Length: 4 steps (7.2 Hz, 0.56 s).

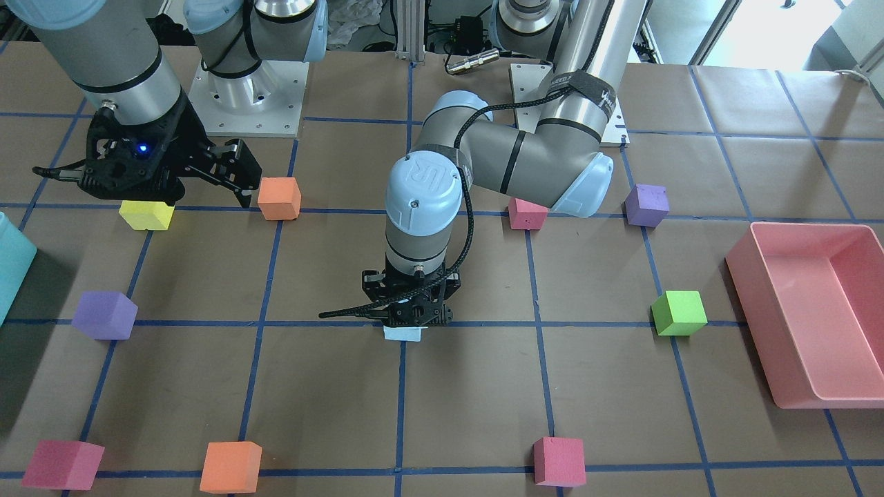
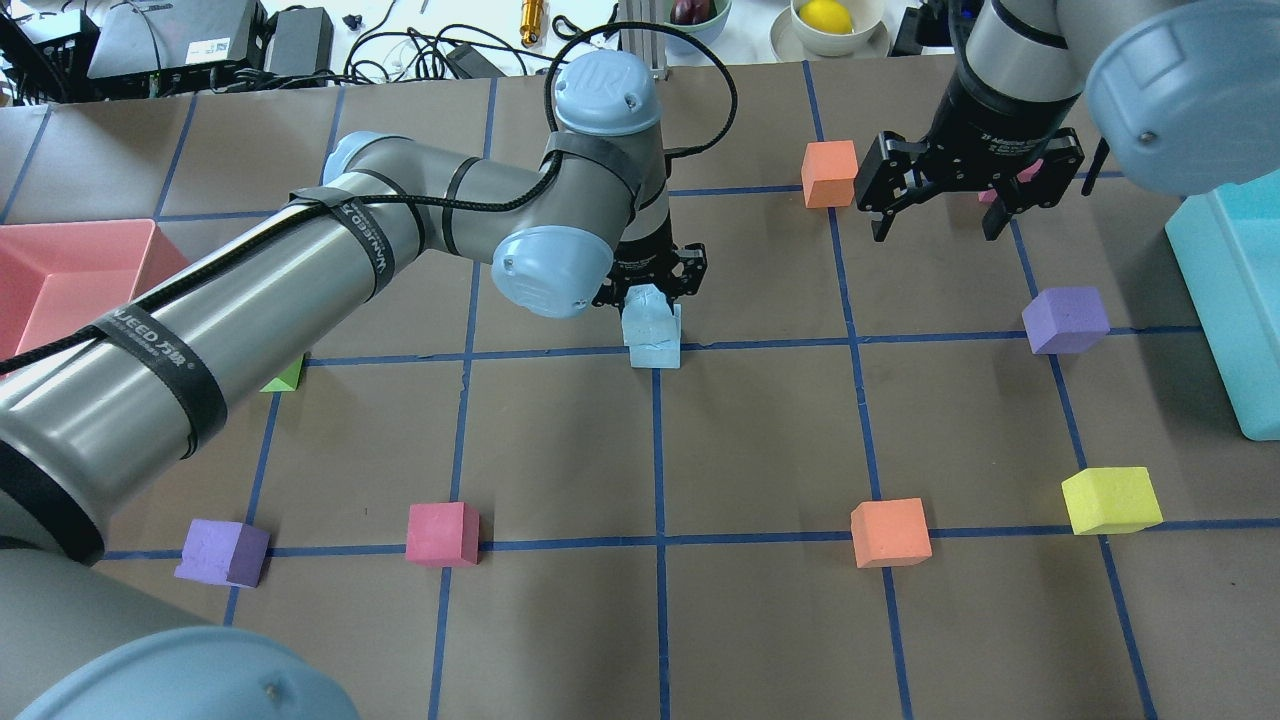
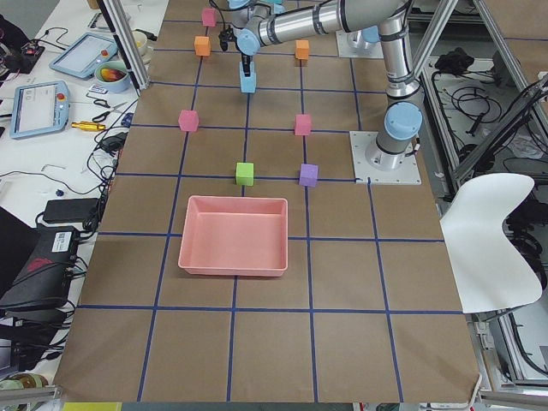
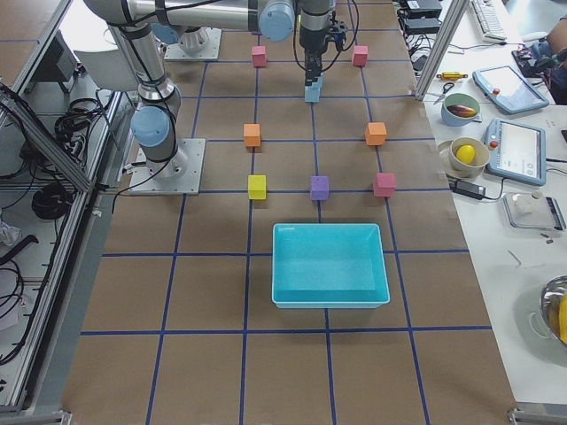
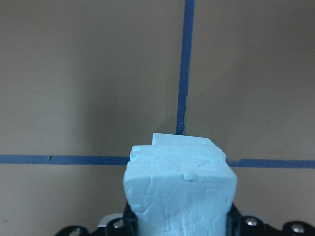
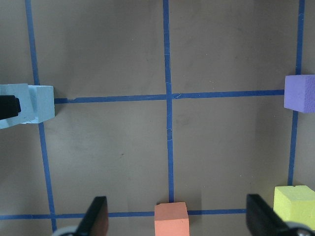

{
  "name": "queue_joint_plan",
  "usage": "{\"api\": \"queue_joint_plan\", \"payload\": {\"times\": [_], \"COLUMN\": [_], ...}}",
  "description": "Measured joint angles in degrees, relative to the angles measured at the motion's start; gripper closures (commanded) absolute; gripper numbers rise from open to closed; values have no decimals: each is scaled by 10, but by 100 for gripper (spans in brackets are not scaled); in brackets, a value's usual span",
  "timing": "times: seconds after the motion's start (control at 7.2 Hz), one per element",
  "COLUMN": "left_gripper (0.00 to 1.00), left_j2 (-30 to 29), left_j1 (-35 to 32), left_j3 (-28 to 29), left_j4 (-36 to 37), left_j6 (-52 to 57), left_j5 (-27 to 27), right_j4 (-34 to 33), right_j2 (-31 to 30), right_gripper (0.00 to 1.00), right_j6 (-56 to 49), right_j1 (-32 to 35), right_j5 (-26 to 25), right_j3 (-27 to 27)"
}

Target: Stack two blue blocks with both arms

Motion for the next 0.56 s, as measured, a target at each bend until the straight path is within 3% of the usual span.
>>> {"api": "queue_joint_plan", "payload": {"times": [0.14, 0.56], "left_gripper": [4, 0], "left_j2": [-3, -4], "left_j1": [0, 1], "left_j3": [0, 2], "left_j4": [1, 9], "left_j6": [-1, 2], "left_j5": [-1, -5], "right_j4": [1, 2], "right_j2": [-1, -11], "right_gripper": [0, 0], "right_j6": [-4, -17], "right_j1": [-3, -14], "right_j5": [-1, -3], "right_j3": [0, 1]}}
